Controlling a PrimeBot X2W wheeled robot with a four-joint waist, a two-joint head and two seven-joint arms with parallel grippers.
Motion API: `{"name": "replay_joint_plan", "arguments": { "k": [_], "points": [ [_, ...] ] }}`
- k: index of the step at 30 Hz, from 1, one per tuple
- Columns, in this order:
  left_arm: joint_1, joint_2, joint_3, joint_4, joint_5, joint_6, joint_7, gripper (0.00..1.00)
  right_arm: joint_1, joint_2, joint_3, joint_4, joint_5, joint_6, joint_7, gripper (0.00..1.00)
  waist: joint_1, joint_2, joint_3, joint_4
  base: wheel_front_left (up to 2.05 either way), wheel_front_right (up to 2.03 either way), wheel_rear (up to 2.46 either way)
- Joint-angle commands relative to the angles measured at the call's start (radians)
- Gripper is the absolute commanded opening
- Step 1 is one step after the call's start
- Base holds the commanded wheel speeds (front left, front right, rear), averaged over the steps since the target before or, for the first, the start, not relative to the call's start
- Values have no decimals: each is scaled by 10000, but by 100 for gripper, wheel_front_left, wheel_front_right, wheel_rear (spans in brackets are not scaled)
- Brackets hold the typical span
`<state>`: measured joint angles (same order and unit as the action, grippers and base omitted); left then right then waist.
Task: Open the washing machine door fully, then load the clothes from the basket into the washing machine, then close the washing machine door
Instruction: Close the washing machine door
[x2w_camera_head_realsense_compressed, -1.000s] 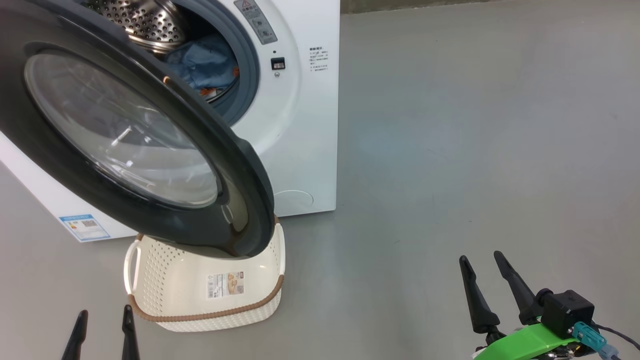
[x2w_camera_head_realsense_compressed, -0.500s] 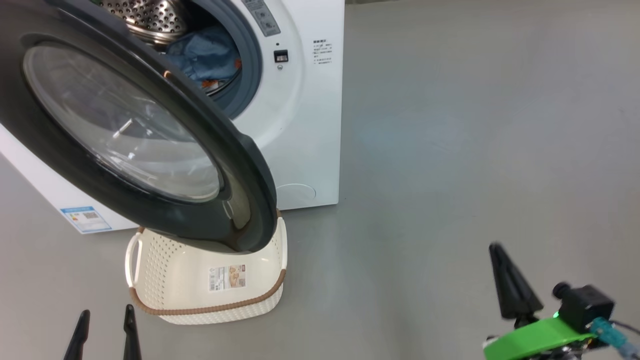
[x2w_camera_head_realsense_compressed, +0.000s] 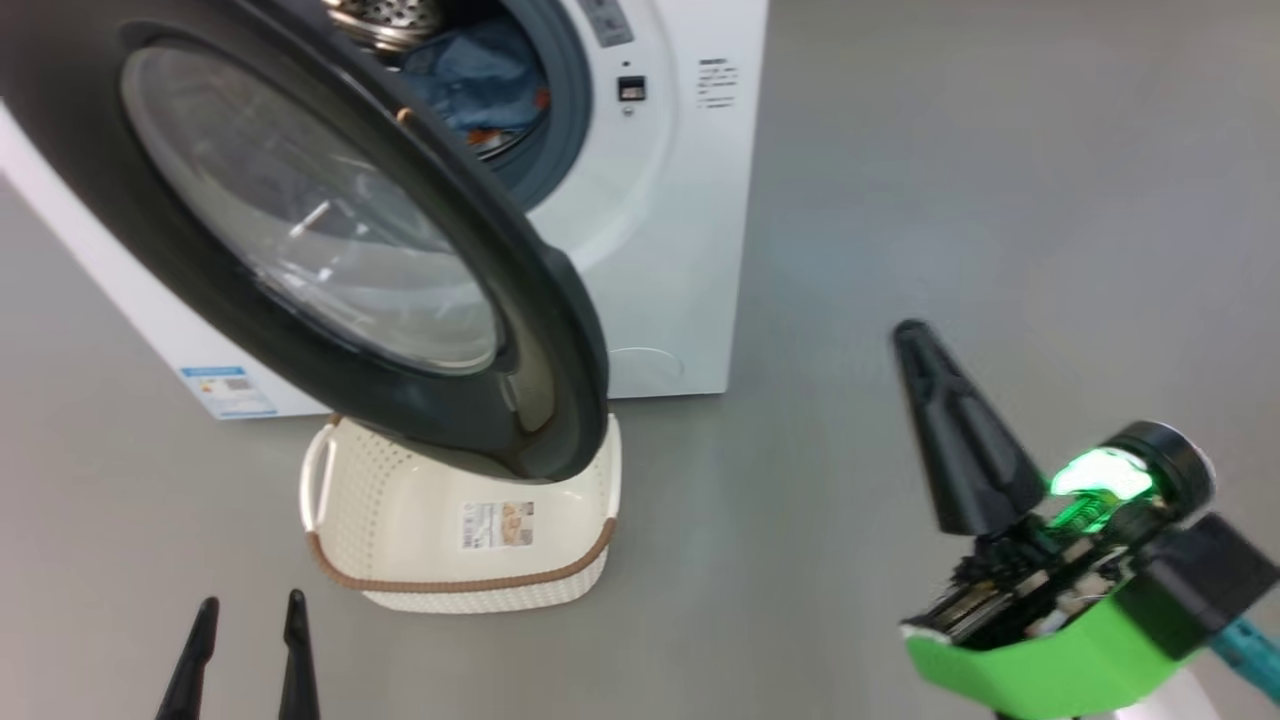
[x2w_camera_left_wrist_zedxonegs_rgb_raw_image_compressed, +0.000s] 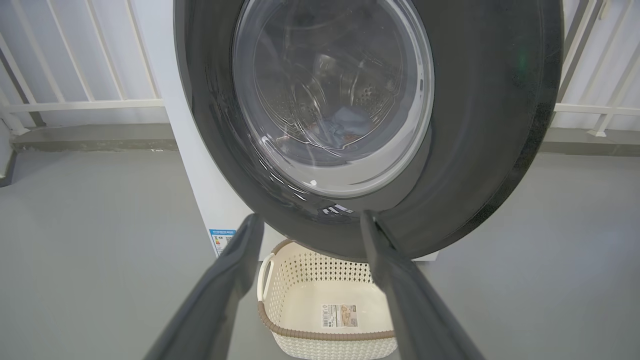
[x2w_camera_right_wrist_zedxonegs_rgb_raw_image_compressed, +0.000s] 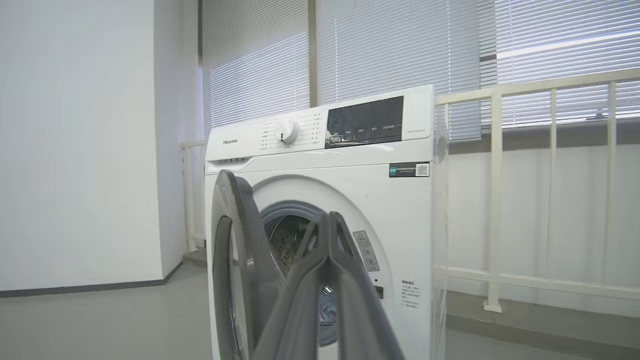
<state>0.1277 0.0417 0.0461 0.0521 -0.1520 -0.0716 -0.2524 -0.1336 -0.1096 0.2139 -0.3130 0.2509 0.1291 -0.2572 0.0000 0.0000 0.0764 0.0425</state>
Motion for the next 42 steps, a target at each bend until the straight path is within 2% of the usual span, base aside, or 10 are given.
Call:
{"name": "replay_joint_plan", "arguments": {
  "k": [1, 2, 4, 5, 9, 14, 20, 29, 38, 42],
  "points": [
    [-455, 85, 217, -329, -36, 103, -93, 100, -415, -208, 632, -320, -54, 16, -44, 0, 0, 0, 78, 357, 0, 0, 0],
    [-497, 85, 113, -380, -64, 113, -93, 100, -650, -498, 1249, -363, -55, 16, -44, 0, 0, 0, 134, 589, 0, 0, 0],
    [-567, 85, -12, -401, -124, 121, -93, 100, -884, -754, 1836, -289, -15, 16, -44, 0, 0, 0, 202, 846, 0, 0, 0],
    [-567, 85, -12, -401, -124, 121, -93, 100, -884, -754, 1836, -289, -15, 16, -44, 0, 0, 0, 202, 846, 0, 0, 0],
    [-774, 85, -316, -404, -260, 113, -93, 100, -1382, -1177, 2921, 101, 123, 16, -45, 0, 0, 0, 411, 1377, 0, 0, 0],
    [-1070, 85, -804, -382, -464, 117, -93, 100, -2006, -1653, 4302, 1371, 629, 16, -38, 0, 0, 0, 722, 2114, 0, 0, 0],
    [-1550, 85, -1344, -370, -867, 109, -93, 100, -2978, -1848, 5328, 2844, 1283, 16, 507, 0, 0, 0, 1436, 2951, 0, 0, 0],
    [-2230, 85, -2022, -323, -1571, 205, -93, 100, -3842, -1677, 4809, 4795, 1617, 16, 841, 0, 0, 0, 2527, 3692, 0, 0, 0],
    [-2640, 85, -2255, -189, -1863, 122, -93, 100, -4589, -1138, 3549, 6079, 1821, 16, 675, 0, 0, 0, 3081, 3661, 0, 0, 0],
    [-2847, 85, -2470, -160, -1932, 46, -93, 100, -5286, -1045, 2564, 6447, 1324, 16, 566, 0, 0, 0, 3414, 3555, 0, 0, 0]
  ]
}}
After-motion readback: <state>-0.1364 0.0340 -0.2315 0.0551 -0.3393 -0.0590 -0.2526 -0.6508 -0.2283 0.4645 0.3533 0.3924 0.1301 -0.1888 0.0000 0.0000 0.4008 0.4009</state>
